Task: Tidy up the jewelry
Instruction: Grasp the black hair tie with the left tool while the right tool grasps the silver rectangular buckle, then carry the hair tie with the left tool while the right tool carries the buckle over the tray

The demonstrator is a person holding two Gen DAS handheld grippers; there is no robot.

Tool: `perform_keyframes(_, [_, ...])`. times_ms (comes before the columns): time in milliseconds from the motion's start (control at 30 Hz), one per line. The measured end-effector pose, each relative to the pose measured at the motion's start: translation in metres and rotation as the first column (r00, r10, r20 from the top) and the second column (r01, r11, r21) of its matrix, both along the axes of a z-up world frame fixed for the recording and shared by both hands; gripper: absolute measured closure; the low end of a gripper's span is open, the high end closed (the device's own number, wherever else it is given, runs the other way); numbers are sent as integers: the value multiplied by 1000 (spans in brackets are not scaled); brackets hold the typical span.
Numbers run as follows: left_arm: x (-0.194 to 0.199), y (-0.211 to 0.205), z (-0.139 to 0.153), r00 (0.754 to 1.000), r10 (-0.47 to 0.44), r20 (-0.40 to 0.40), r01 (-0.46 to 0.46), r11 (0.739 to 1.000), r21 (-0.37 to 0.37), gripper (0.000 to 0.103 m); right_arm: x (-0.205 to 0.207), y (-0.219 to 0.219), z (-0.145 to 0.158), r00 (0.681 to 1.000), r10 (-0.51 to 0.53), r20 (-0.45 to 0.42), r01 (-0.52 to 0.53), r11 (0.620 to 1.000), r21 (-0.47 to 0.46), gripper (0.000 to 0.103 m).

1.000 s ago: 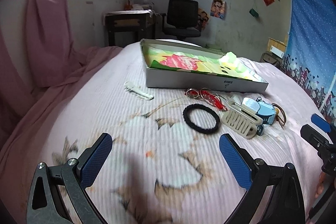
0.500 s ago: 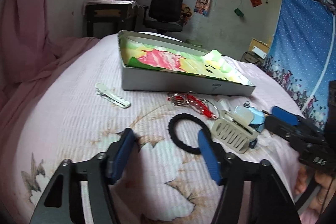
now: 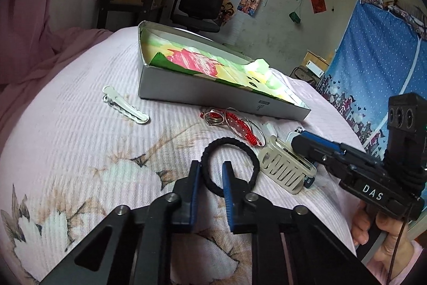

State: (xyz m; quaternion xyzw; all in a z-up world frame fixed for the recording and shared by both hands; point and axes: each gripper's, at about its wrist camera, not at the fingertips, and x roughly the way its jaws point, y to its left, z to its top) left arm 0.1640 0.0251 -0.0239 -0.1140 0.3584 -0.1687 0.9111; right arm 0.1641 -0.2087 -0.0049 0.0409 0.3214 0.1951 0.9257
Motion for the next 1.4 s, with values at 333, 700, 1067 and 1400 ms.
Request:
perform_keyframes(333, [-7,0,3,999,13,29,-13,1000,-2,97,-5,-3,-5,1000,9,-16,-9,999,44,97])
perform_keyframes(700, [-20,7,33,982,83,168,-82,997,-11,97,-21,-3,18,996,-5,91,-2,997,78,99])
perform_keyframes(1067, [29,7,89,954,145,261,-156,988,22,98,8,-2,60,971,-88,220,59,989,132,99])
perform_keyframes(1400, [101,4,66,972,165,164,-191,969,159,97,87,10,47,974,-169,152,148,979,140,99])
